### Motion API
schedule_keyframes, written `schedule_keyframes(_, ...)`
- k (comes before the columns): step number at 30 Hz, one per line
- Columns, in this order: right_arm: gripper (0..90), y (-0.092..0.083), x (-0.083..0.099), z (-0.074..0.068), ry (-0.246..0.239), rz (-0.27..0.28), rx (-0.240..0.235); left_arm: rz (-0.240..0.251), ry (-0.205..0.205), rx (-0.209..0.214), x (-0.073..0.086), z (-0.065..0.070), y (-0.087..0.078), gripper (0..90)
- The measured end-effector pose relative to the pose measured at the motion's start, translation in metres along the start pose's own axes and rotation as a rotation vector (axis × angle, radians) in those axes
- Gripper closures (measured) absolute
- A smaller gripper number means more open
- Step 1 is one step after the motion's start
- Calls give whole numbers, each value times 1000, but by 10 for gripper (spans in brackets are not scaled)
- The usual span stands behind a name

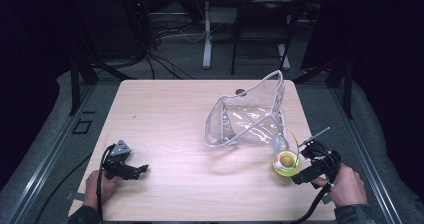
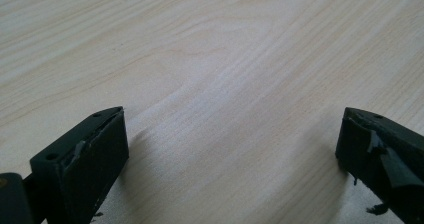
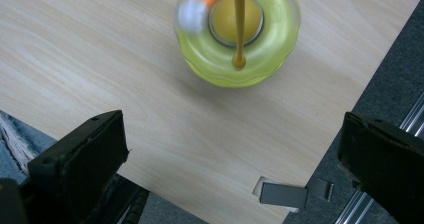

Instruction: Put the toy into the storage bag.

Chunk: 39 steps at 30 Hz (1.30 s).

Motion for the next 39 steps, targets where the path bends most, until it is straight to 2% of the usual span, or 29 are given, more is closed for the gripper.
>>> schedule_keyframes(9,0,-12,-12,1,-6,22,-4,0,0,0,0,0,0,4)
schedule_keyframes(14,0,-18,-22,-1,-27,6,-12,0,0,0,0,0,0,4)
schedule_keyframes(23,0,-29,-41,-8,-55,-3,7,0,0,0,0,0,0,4)
schedule_keyframes(24,21,-33,-45,-11,-76,-36,9,0,0,0,0,0,0,4)
schedule_keyframes(28,104,-40,-49,-16,-92,-15,5,0,0,0,0,0,0,4)
schedule_keyframes(31,166,-46,-54,-17,-116,-30,24,0,0,0,0,0,0,4)
schedule_keyframes(33,290,-47,-56,-19,-115,-28,23,0,0,0,0,0,0,4)
schedule_keyframes(35,323,-49,-58,-20,-117,-26,43,0,0,0,0,0,0,4)
schedule_keyframes(37,399,-49,-60,-20,-120,-37,45,0,0,0,0,0,0,4)
schedule_keyframes(39,430,-48,-61,-20,-127,-38,47,0,0,0,0,0,0,4)
Point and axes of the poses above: each handheld gripper's, and its own axes: y roughly forward along the jaws, x roughly out of its underside, z roughly to its right, the point moved 1 cm from there along y, roughly forward along the jaws, and after that the axes turned 3 degrees about y, right-handed, at the moved point
